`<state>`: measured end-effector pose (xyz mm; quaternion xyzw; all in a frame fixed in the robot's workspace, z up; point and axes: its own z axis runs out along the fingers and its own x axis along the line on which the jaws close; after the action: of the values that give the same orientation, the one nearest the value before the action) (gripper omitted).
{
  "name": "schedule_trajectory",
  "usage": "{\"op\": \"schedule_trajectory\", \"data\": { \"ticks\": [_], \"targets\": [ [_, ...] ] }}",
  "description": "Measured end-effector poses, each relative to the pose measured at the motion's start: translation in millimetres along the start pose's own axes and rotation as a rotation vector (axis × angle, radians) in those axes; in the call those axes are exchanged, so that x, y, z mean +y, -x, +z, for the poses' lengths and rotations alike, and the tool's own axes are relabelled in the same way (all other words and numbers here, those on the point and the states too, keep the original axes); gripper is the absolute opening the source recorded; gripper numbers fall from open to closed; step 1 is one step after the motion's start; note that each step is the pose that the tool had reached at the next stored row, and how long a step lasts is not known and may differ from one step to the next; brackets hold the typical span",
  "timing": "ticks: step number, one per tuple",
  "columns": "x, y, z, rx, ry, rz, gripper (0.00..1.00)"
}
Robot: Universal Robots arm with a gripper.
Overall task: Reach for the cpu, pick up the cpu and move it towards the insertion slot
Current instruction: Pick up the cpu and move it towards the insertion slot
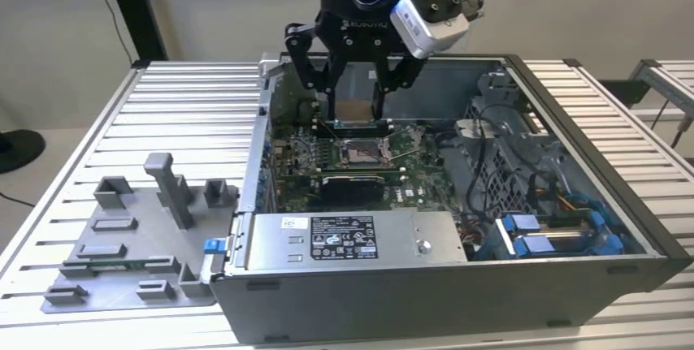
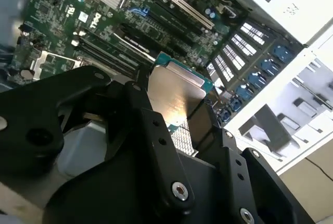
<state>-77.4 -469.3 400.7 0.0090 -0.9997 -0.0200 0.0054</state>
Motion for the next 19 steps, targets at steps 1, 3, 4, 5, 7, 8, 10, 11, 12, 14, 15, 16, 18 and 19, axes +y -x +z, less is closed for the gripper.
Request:
{"op": "schedule_trajectory", "data": {
  "ticks": [1, 3, 4, 5, 7, 8, 10, 11, 12, 14, 15, 16, 18, 19],
  "targets": [
    [-0.1, 3.6, -0.1, 0.0, -0.0001, 0.0, 0.0],
    [-0.2, 10.3, -0.1, 0.0, 0.0001, 0.0, 0.0],
    [-0.2, 13.3, -0.1, 0.0, 0.0, 0.0, 0.0],
    [-0.3, 16.2, -0.2, 0.0, 0.0, 0.0, 0.0],
    [-0.4, 22.1, -0.2, 0.0, 0.0, 0.0, 0.0],
    [-0.4, 25.1, -0.2, 0.0, 0.0001, 0.0, 0.0],
    [-0.6, 31.1, -0.3, 0.0, 0.0, 0.0, 0.0],
    [-0.6, 33.8, -0.4, 0.0, 0.0, 0.0, 0.0],
    [-0.7, 36.3, -0.4, 0.0, 0.0, 0.0, 0.0],
    [-0.8, 40.1, -0.4, 0.0, 0.0, 0.0, 0.0],
    [-0.8, 41.6, -0.5, 0.0, -0.0001, 0.0, 0.0],
    [-0.8, 42.5, -0.5, 0.0001, -0.0001, 0.0, 0.0],
    [-0.8, 42.8, -0.5, 0.0, 0.0, 0.0, 0.0],
    [-0.8, 42.8, -0.4, 0.0, 0.0001, 0.0, 0.0]
  ]
}}
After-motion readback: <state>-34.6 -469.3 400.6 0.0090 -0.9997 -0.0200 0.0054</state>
